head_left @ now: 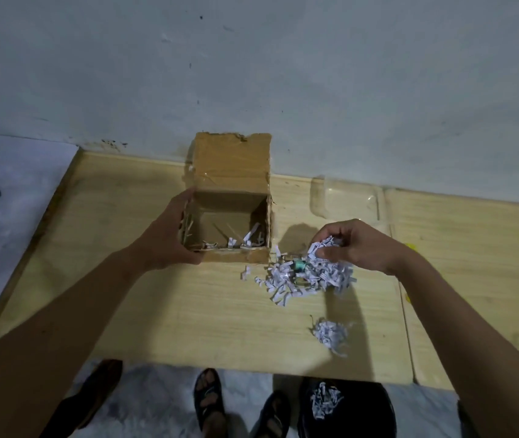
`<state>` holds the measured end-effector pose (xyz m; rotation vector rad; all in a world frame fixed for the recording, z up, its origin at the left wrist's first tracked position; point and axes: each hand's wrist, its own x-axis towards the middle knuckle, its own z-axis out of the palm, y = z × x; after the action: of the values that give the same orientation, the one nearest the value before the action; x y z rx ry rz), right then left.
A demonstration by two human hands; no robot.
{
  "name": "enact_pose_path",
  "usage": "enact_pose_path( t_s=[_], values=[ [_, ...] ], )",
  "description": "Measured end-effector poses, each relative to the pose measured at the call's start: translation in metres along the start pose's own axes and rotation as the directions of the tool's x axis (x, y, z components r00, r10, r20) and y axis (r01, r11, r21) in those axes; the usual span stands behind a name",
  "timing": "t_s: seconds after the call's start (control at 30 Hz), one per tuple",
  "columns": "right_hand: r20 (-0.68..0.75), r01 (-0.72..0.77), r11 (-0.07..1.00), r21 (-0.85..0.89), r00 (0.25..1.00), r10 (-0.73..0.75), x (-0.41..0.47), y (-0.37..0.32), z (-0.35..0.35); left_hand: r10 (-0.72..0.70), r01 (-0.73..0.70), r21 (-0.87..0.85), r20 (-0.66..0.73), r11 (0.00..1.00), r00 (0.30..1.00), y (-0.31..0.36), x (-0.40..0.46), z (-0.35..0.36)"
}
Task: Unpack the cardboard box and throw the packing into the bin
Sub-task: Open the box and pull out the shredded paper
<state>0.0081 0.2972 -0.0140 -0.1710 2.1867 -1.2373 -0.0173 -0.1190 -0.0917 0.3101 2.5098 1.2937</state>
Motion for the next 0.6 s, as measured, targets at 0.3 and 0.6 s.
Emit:
enact_pose_path(
  t_s=[0.3, 0.6],
  values=[
    [-0.140, -0.001, 0.977, -0.214, 0.990, -0.030, -0.016, 0.029, 0.013, -0.026, 0.027, -0.033, 0.030, 0.999, 0.999, 0.009, 0.000, 0.001],
    [-0.261, 0.058, 0.972, -0.227, 0.958, -0.118, -0.009, 0.016, 0.025, -0.038, 0.039, -0.022, 0.040, 0.999, 0.998, 0.010, 0.000, 0.002]
  ],
)
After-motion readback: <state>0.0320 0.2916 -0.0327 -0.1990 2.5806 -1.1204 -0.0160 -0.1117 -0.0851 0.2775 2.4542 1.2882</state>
